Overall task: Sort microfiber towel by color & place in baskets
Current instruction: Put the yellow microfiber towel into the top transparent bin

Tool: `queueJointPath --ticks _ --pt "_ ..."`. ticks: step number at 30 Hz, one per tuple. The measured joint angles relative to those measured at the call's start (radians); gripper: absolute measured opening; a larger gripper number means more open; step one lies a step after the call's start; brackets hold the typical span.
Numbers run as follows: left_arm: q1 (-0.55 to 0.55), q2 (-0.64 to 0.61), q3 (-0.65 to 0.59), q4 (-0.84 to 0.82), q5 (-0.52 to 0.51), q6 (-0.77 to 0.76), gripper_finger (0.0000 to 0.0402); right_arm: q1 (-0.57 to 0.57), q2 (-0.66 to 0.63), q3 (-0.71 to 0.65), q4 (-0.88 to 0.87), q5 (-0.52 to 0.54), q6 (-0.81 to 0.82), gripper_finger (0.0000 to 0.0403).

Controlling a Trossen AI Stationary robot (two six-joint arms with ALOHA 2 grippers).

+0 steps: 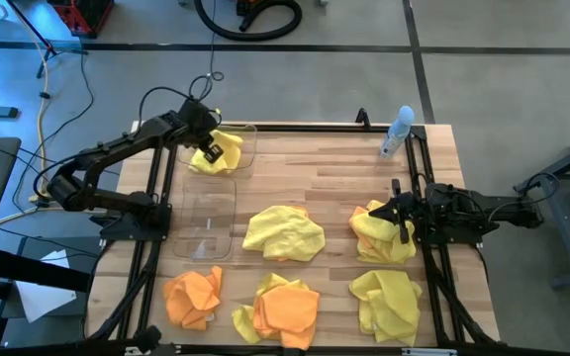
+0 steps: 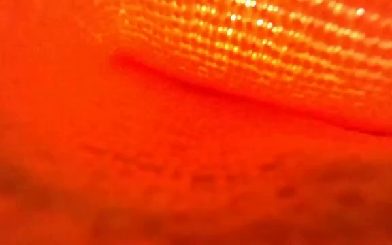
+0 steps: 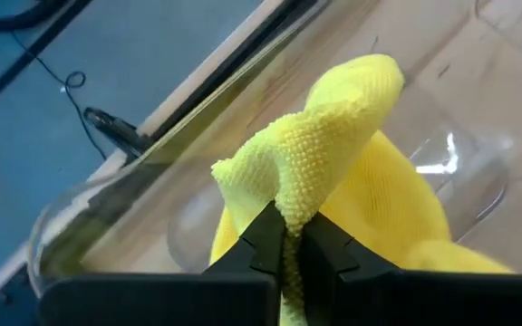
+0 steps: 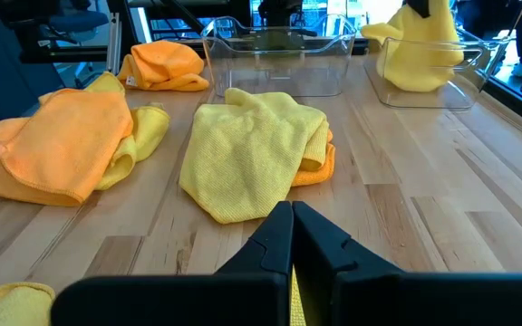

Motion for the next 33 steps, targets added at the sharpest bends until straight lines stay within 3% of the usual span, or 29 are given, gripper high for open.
queueJointPath --ticks 6,16,22,33 --pt "0.003 0.000 0.000 -0.012 -0.001 -0.093 0.0053 0.000 0.000 0.000 0.000 0.000 0.000 0.0000" --pt "0.003 0.000 0.050 -0.090 0.031 -0.077 0.0129 0.000 0.000 0.000 0.000 0.000 0.000 0.0000" --pt "0.003 -0.016 0.129 -0.136 0.031 -0.076 0.0135 0.000 0.000 0.000 0.000 0.000 0.000 0.0000" --pt "0.003 -0.022 0.135 -0.143 0.007 0.038 0.0134 0.000 0.000 0.000 0.000 0.000 0.000 0.0000"
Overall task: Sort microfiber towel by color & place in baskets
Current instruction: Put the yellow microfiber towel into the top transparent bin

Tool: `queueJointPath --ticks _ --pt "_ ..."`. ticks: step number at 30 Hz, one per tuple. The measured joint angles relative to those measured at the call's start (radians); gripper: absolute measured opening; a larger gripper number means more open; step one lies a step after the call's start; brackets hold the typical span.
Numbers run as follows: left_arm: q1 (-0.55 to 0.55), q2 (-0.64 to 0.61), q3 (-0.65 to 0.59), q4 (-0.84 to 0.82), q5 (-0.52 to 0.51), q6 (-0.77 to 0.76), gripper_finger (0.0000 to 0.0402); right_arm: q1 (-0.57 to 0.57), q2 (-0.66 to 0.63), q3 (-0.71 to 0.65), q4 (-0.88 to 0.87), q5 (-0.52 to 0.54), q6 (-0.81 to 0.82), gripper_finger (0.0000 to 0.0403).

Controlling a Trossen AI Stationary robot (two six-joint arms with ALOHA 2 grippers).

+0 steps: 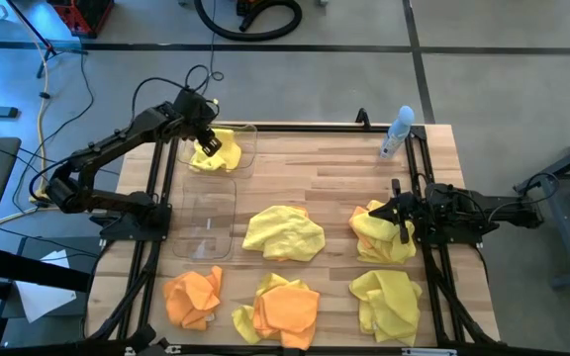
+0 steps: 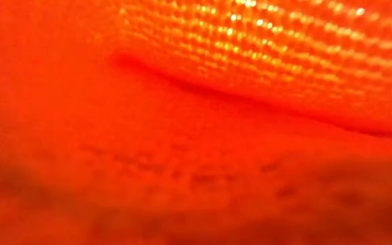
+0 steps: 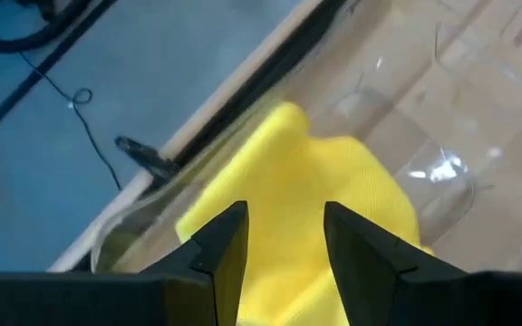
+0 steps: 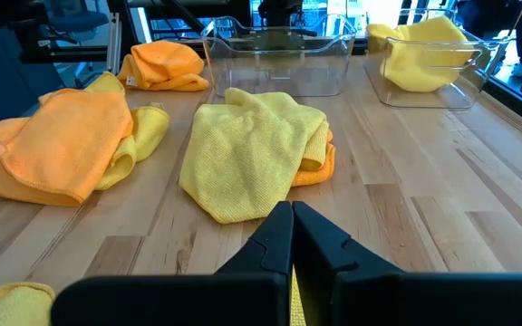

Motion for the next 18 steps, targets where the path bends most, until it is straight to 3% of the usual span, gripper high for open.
queueJointPath --ticks 8,18 --pt "-0.014 -0.020 0.000 -0.150 0.014 -0.085 0.0133 0.000 0.000 0.000 0.000 0.000 0.000 0.0000" --pt "-0.131 -0.105 0.000 -0.097 0.056 -0.200 0.0133 0.000 0.000 0.000 0.000 0.000 0.000 0.0000"
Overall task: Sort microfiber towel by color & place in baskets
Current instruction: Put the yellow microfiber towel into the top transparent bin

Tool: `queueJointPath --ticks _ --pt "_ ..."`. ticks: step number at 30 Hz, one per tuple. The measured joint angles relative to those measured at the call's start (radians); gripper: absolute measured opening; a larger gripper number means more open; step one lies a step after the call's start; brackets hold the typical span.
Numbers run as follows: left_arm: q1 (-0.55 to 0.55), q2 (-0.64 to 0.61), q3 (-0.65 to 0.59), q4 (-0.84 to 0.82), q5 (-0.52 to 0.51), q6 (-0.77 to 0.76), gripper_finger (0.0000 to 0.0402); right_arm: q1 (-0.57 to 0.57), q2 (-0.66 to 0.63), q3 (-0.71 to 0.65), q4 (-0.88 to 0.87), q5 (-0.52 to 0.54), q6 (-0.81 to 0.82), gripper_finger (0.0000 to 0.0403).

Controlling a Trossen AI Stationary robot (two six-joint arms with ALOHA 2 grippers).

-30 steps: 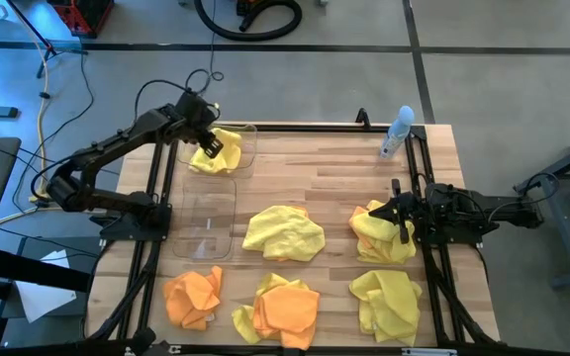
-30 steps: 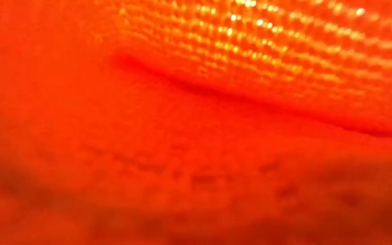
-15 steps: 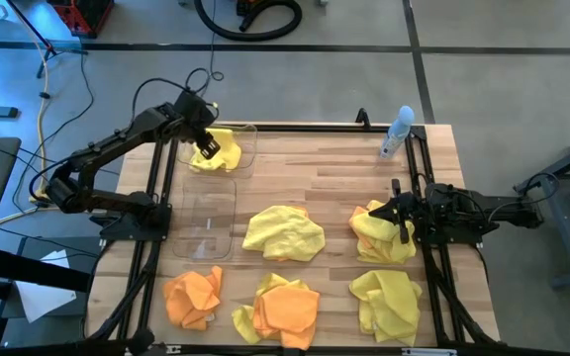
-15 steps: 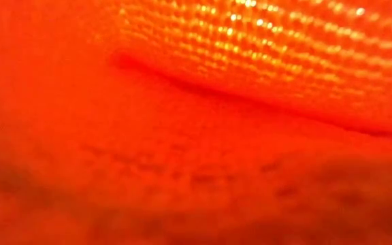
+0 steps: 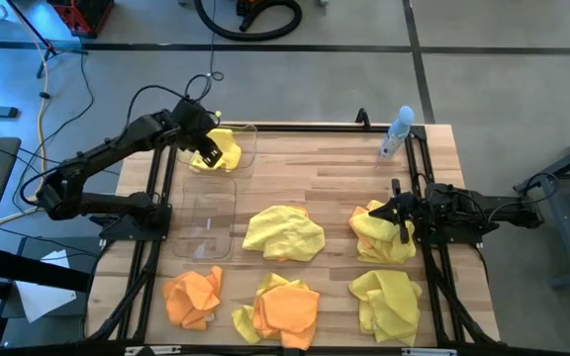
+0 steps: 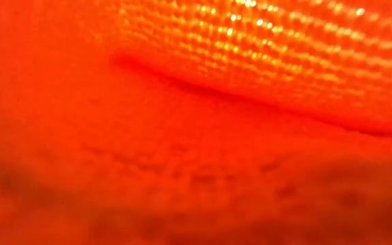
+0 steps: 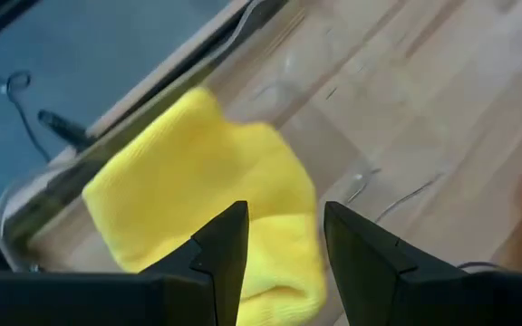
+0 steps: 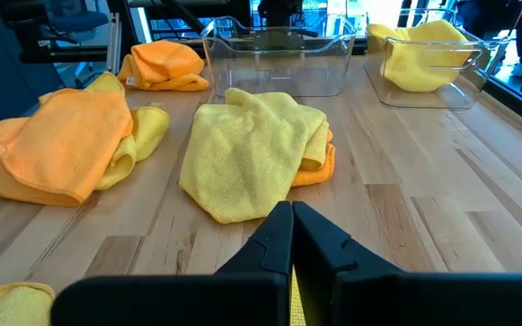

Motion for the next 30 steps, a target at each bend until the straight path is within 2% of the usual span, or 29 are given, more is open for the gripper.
queueJointPath --ticks 6,11,15,17,23,27,30 --pt "-0.051 -0.038 0.000 -0.002 0.007 0.000 0.0133 0.000 0.000 0.000 0.031 0.013 0.083 0.0000" --pt "-0.087 -0.057 0.000 -0.001 0.007 -0.001 0.0133 0.000 0.000 0.000 0.202 0.100 0.200 0.0000" --pt "-0.119 -0.058 0.000 -0.001 0.007 0.003 0.0133 0.003 0.003 0.000 0.425 0.139 0.125 0.0000" --pt "-0.130 -0.058 0.000 -0.001 0.007 0.008 0.0133 0.011 0.022 0.010 0.472 0.173 0.101 0.0000" --pt "-0.157 -0.058 0.000 -0.001 0.006 0.008 0.0133 0.041 0.219 0.187 0.237 0.410 0.118 0.0000" --pt "-0.168 -0.058 0.000 0.000 0.006 0.009 0.0133 0.055 0.417 0.395 0.071 0.478 0.144 0.0000" --pt "-0.174 -0.058 0.000 0.000 0.005 0.008 0.0133 0.054 0.564 0.588 -0.128 0.494 0.226 0.0000"
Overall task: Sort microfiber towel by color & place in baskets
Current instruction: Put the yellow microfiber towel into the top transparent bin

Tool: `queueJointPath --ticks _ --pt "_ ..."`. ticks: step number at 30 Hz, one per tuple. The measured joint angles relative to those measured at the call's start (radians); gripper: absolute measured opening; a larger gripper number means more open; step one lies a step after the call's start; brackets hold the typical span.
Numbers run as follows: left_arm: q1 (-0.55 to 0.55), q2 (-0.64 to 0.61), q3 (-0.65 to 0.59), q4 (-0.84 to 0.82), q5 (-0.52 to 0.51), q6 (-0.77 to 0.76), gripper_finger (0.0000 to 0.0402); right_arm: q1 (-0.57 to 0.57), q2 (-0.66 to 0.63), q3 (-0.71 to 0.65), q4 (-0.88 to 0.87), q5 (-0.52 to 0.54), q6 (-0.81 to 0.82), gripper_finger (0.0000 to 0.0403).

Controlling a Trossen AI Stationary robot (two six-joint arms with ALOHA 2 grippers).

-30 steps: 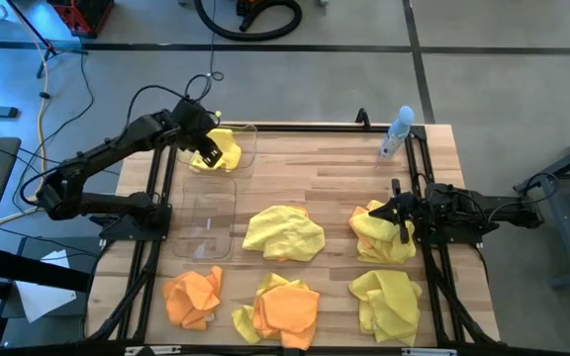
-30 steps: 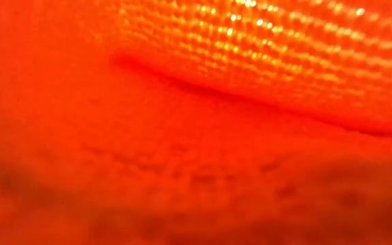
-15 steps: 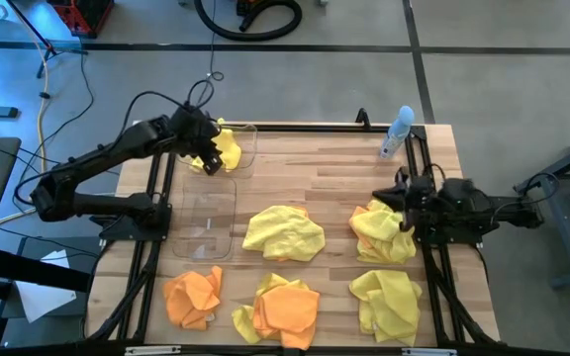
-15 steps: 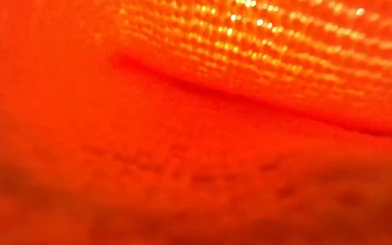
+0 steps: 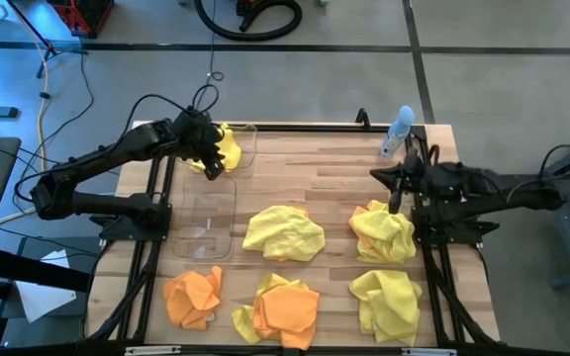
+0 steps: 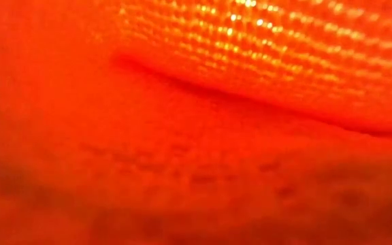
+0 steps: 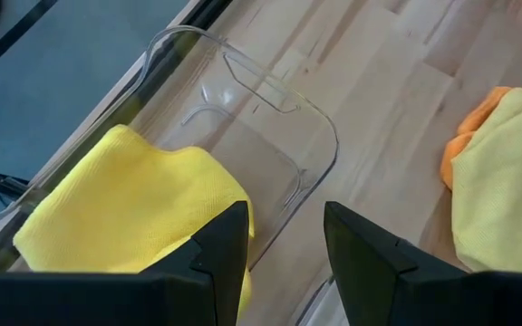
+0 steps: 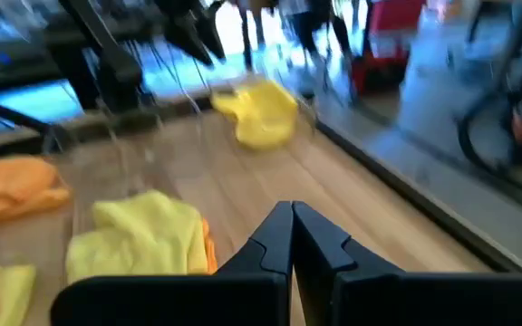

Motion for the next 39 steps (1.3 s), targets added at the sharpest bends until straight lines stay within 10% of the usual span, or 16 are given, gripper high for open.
queueJointPath --ticks 8,16,30,39 --pt "-0.012 0.000 0.000 0.000 0.000 0.000 0.0133 -0.002 0.347 0.421 -0.682 -0.081 0.278 0.0014" --pt "-0.012 0.001 0.000 0.000 0.000 -0.015 0.0133 -0.001 0.505 0.452 -0.940 -0.274 0.514 0.0118" --pt "-0.012 0.001 -0.001 0.000 0.000 -0.027 0.0133 -0.001 0.530 0.034 -0.731 -0.562 0.713 0.0235" --pt "-0.012 0.001 -0.001 0.001 0.000 -0.027 0.0133 0.020 0.541 0.095 -0.730 -0.488 0.746 0.0132"
